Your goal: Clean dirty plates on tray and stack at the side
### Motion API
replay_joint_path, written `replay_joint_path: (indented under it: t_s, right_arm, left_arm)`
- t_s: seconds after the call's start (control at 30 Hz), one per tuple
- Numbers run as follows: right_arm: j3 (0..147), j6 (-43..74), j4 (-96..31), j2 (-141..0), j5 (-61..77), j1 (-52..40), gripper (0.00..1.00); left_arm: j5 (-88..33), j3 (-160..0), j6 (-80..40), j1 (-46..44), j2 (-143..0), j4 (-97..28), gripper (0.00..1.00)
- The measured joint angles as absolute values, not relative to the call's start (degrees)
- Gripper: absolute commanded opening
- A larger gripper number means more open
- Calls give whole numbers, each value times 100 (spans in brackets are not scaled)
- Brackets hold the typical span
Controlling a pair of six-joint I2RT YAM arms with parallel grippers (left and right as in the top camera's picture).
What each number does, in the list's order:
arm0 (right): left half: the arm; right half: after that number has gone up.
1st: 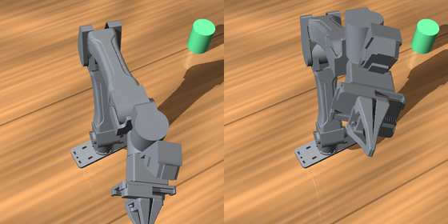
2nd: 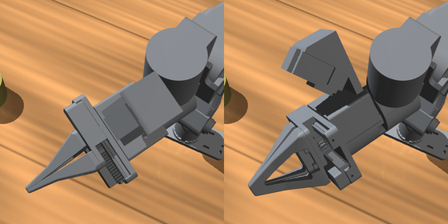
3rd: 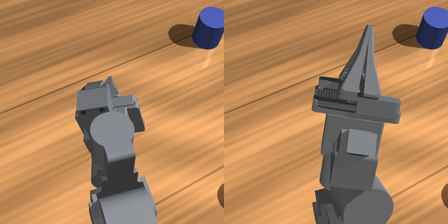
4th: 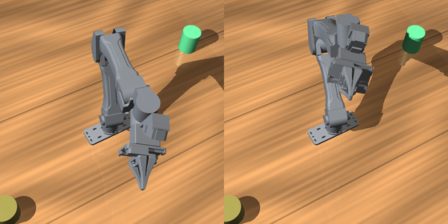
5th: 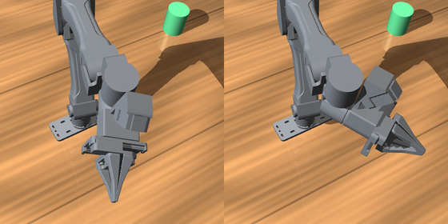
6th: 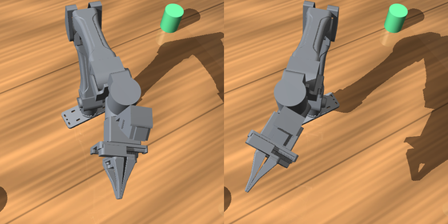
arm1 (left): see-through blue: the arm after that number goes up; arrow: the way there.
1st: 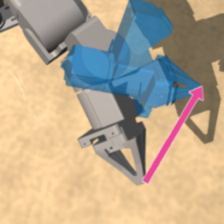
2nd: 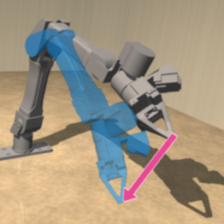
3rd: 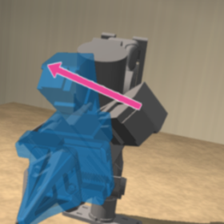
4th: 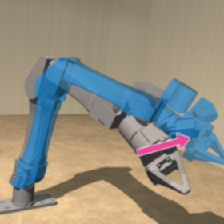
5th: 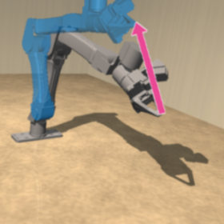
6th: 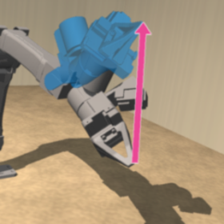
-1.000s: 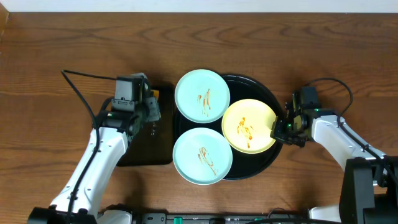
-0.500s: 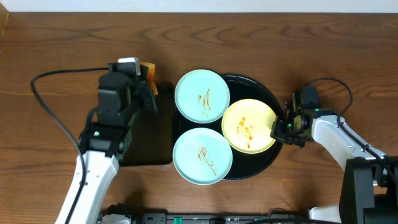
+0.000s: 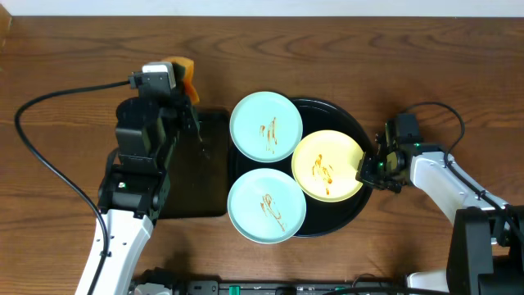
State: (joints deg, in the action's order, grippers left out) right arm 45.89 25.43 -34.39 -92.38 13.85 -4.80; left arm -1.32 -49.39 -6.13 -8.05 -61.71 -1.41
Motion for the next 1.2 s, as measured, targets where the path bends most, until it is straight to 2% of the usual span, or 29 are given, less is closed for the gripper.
replay_joint_path:
  t_s: [0.47, 1.03, 1.2]
  right_arm:
    - [4589, 2543, -3441, -9238, 1385, -480, 1]
    - [4589, 2543, -3441, -9238, 1385, -480, 1]
    - [4589, 2543, -3439, -9238, 1385, -480, 1]
  left_arm:
    - [-108, -4939, -574, -805, -6171, 449, 7]
    - [-108, -4939, -572, -805, -6171, 445, 7]
    - [-108, -4941, -572, -805, -6213, -49, 7]
